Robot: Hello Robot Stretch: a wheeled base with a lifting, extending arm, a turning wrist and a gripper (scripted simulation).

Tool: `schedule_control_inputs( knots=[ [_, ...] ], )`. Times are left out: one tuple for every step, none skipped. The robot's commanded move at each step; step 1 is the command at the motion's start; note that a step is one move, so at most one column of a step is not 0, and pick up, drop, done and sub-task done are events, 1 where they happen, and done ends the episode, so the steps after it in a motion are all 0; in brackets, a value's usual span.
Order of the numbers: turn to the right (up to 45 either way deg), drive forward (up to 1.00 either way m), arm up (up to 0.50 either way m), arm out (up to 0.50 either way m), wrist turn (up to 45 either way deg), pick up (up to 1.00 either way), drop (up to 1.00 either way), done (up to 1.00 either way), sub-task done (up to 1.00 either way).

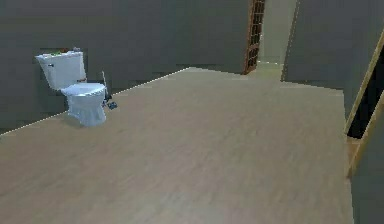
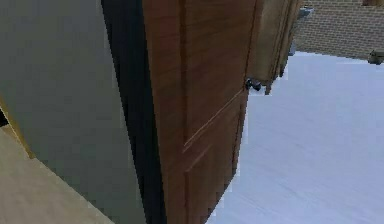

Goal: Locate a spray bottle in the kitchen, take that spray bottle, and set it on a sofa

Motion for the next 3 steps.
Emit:
schedule_control_inputs(
  knots=[
    [0.0, 0.30, 0.00, 0.00, 0.0, 0.00, 0.00, 0.00, 0.00],
    [18.0, 0.00, 0.00, 0.00, 0.0, 0.00, 0.00, 0.00, 0.00],
    [0.0, 1.00, 0.00, 0.00, 0.0, 0.00, 0.00, 0.00, 0.00]
  ],
)
